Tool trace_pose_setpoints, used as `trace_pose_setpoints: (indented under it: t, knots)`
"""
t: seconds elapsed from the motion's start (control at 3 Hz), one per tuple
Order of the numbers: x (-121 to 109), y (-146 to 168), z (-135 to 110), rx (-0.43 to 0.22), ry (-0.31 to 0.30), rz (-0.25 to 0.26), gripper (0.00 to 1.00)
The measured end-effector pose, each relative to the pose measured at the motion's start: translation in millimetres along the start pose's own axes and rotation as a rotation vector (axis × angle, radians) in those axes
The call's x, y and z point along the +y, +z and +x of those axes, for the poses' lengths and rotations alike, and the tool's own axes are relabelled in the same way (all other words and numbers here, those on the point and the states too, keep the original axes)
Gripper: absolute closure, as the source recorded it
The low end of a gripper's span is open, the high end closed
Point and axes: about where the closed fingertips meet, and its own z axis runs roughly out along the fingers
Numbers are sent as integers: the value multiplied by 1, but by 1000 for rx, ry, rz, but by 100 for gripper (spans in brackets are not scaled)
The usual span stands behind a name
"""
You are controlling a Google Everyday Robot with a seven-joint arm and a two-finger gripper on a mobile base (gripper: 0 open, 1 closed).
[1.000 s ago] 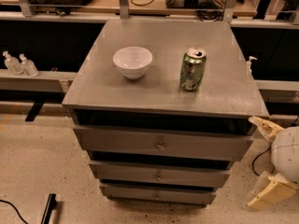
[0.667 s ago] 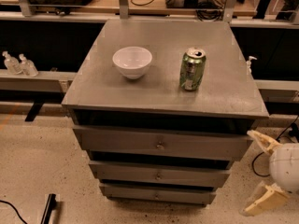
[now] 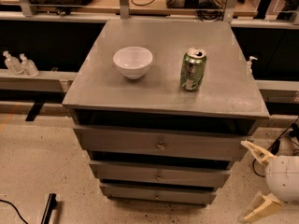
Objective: Open middle drawer
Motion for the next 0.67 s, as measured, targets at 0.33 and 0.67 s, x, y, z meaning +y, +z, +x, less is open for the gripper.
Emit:
trace_pose_setpoints:
  t: [0.33, 0.67]
  knots:
    - [0, 0, 0, 0, 2, 0, 0]
    - [17, 34, -12, -116, -28, -99, 0]
